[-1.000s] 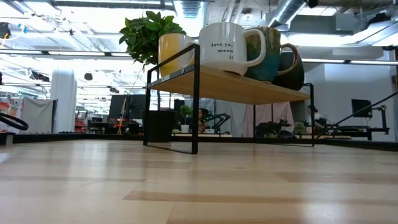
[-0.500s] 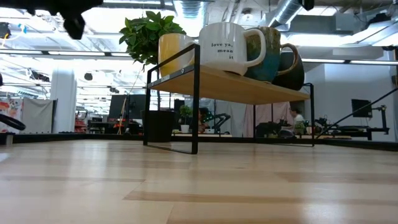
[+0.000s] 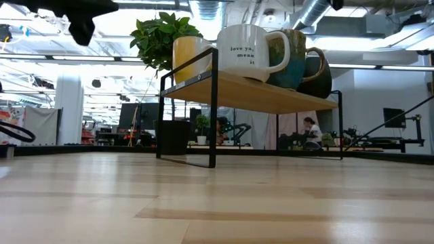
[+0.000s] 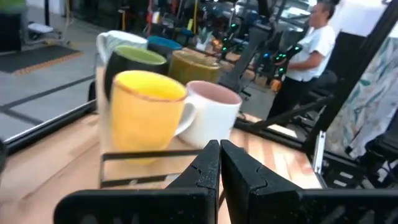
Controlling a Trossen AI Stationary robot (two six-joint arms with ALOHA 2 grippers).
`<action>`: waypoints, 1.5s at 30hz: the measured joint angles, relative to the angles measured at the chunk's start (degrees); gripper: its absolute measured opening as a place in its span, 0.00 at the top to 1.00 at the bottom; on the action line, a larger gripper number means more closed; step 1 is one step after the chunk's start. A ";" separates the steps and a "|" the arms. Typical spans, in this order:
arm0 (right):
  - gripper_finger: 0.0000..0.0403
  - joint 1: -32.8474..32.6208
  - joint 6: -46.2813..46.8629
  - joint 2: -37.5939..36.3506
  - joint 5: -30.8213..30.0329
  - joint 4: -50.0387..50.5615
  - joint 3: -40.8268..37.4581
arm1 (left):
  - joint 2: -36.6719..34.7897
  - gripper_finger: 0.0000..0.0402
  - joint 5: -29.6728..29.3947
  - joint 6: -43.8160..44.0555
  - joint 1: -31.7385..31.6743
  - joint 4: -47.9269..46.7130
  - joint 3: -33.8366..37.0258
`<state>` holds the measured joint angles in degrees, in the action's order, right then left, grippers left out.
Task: Place coffee mugs
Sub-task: Return to Home Position
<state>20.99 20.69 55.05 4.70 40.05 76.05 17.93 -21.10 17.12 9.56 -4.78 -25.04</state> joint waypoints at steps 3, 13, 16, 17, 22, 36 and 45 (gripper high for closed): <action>0.95 -0.02 -1.20 -0.63 0.41 -0.09 0.00 | 2.70 1.00 -2.24 -1.46 3.29 4.85 0.00; 0.95 0.00 -2.73 -1.52 4.02 0.61 0.00 | -1.03 1.00 -2.35 -7.73 4.40 3.54 -0.02; 0.95 0.00 -3.17 -1.75 4.21 1.47 0.00 | -4.47 1.00 -0.62 -5.93 2.77 -0.52 -0.03; 0.95 0.00 -3.19 -1.77 4.21 1.83 0.00 | -5.41 1.00 -0.53 -5.37 2.40 -1.38 -0.03; 0.95 -0.02 -3.17 -1.73 4.21 2.47 0.00 | -7.99 1.00 1.90 -2.48 2.15 -3.46 0.06; 0.95 0.00 -2.71 -1.73 4.23 2.43 0.00 | -15.88 1.00 9.13 -4.60 -2.47 12.03 13.22; 0.95 0.00 -2.56 -1.73 4.23 2.96 0.00 | -17.71 1.00 16.86 -0.08 -8.05 6.34 13.65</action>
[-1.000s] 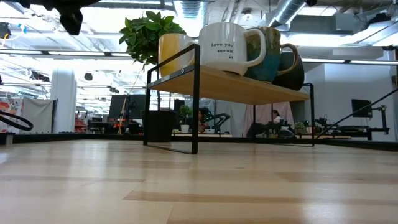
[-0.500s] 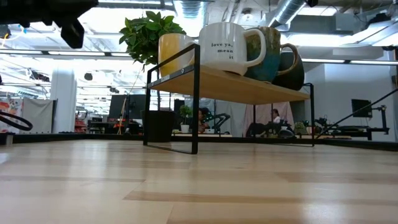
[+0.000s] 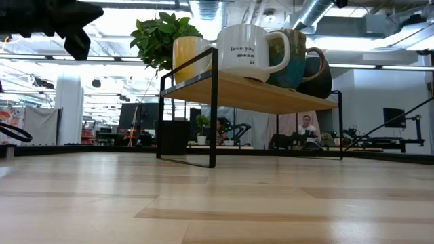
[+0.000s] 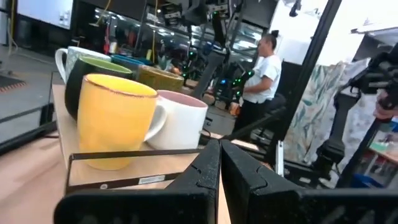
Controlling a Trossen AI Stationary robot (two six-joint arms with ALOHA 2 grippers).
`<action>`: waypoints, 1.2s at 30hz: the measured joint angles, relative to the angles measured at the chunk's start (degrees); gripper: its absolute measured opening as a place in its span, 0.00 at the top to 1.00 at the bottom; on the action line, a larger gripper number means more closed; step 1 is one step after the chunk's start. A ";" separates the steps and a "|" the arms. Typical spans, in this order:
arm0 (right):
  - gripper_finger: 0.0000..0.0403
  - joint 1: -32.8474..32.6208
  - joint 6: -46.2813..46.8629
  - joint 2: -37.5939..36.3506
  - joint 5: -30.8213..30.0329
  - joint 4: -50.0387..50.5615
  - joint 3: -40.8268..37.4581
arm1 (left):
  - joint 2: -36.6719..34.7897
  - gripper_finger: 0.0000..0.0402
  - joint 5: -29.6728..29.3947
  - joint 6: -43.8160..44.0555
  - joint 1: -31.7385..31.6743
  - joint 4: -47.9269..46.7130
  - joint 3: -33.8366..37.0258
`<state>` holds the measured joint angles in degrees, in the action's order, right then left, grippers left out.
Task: Place coffee mugs
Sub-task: Return to Home Position
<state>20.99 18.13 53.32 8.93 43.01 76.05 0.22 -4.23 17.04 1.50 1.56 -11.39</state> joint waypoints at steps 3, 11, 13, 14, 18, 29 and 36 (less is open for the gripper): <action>0.95 0.00 0.00 0.00 0.00 0.01 0.00 | -0.01 1.00 0.72 2.05 -0.12 4.21 3.75; 0.95 0.00 1.31 0.00 0.02 0.35 0.00 | -0.01 1.00 -2.63 3.87 0.00 15.56 10.74; 0.95 0.00 1.33 -0.09 0.02 1.16 0.00 | 0.10 1.00 -3.16 3.25 0.02 14.04 10.74; 0.95 0.00 1.33 -0.11 0.02 1.51 0.00 | 0.12 1.00 -3.42 2.77 0.02 13.87 10.76; 0.95 0.00 1.36 -0.13 0.02 2.76 -0.01 | 0.05 1.00 -3.50 -1.02 0.02 8.42 10.78; 0.95 -0.32 1.49 -0.25 1.93 2.90 -0.02 | 0.61 1.00 0.93 -2.82 -0.09 -0.23 10.65; 0.95 -3.51 -0.27 -1.37 1.90 3.08 -0.04 | 0.82 1.00 1.01 -2.84 -0.09 -0.30 10.65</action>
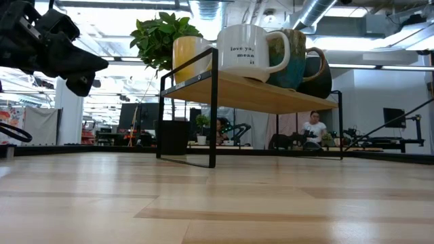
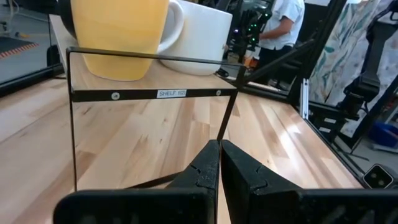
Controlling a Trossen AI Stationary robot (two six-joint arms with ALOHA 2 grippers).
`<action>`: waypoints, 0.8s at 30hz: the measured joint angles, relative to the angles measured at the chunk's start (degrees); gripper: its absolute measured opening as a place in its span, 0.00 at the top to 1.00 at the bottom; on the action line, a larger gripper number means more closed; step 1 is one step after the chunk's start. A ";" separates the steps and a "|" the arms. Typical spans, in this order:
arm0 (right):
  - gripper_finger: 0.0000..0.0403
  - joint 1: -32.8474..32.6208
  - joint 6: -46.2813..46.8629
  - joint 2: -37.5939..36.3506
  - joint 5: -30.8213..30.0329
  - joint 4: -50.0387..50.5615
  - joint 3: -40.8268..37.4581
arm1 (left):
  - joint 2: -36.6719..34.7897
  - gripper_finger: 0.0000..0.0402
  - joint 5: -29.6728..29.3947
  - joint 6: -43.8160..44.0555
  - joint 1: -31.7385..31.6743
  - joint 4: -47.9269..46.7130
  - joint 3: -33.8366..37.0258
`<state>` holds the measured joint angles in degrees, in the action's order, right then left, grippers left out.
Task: Place coffee mugs
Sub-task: Return to Home Position
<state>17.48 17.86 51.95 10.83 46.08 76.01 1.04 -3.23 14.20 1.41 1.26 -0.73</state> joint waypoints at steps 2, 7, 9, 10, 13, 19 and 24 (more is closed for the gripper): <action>0.95 -1.29 -0.37 -0.74 -0.12 -0.10 -0.13 | 0.00 1.00 -0.02 0.02 0.00 0.00 0.00; 0.95 -5.80 -0.54 -4.43 -4.36 -1.81 -5.04 | -0.02 1.00 -0.04 -0.16 0.00 0.00 0.00; 0.95 -8.38 -0.36 -6.94 -6.40 -4.14 -9.10 | 0.00 1.00 -0.04 -0.18 0.00 0.00 0.00; 0.95 -9.74 -0.36 -8.36 -7.15 -5.81 -11.68 | 0.00 1.00 -0.04 -0.18 0.00 0.00 0.00; 0.95 -13.23 -0.07 -12.82 -8.74 -13.24 -20.26 | -0.02 1.00 -0.06 -0.20 0.00 -0.02 -0.02; 0.95 -16.98 0.12 -22.68 -9.48 -28.89 -36.94 | -0.01 1.00 -0.06 -0.01 0.00 -0.02 -0.02; 0.95 -17.53 1.75 -29.83 -10.55 -37.70 -47.66 | -0.02 1.00 -0.08 -0.05 0.00 -0.02 -0.02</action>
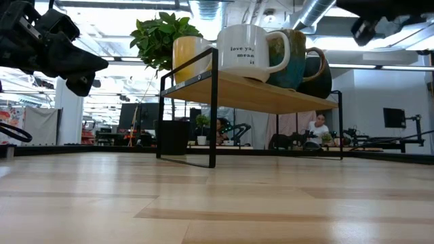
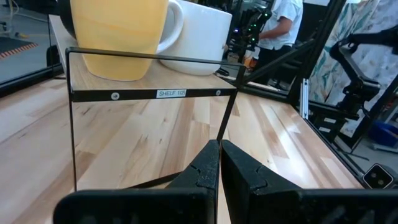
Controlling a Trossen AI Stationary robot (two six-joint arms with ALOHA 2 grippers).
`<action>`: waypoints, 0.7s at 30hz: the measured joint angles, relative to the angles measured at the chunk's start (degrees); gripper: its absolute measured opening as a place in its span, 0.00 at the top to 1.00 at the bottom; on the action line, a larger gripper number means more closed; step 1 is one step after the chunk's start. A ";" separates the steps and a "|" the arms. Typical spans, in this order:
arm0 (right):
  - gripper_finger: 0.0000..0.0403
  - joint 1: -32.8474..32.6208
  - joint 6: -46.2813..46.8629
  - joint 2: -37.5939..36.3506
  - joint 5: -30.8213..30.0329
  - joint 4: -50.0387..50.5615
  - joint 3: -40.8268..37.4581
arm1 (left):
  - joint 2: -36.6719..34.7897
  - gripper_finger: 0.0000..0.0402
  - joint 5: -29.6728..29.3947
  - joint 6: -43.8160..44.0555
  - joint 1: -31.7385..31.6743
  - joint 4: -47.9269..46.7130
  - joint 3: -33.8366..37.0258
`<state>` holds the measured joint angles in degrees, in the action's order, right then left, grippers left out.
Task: Place coffee mugs
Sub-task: Return to Home Position
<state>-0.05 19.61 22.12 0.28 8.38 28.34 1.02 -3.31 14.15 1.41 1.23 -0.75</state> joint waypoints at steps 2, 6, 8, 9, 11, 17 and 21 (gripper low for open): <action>0.95 0.00 0.51 -3.08 -0.40 -2.95 -3.40 | 0.00 1.00 0.00 0.00 0.00 0.00 0.00; 0.95 0.00 1.50 -9.06 -0.40 -6.04 -9.40 | 0.00 1.00 -0.02 -0.01 0.00 0.00 0.00; 0.95 0.00 1.70 -12.05 -0.38 -7.34 -11.75 | 0.02 1.00 -0.02 -0.02 0.00 0.00 0.00; 0.95 0.00 2.11 -13.48 -0.34 -7.88 -12.66 | 0.00 1.00 -0.02 -0.02 0.00 0.00 0.00; 0.95 0.00 3.02 -16.47 -0.01 -7.99 -14.63 | 0.00 1.00 -0.02 0.00 0.00 0.00 0.00; 0.95 -1.74 5.05 -21.98 1.11 -10.53 -19.53 | 0.00 1.00 -0.04 0.00 0.00 0.00 0.00; 0.95 -4.44 4.98 -21.67 1.09 -16.32 -22.55 | 0.00 1.00 -0.03 -0.01 0.00 0.00 0.00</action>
<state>-4.49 24.59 0.45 1.37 -7.94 5.79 1.02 -3.34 14.14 1.41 1.23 -0.75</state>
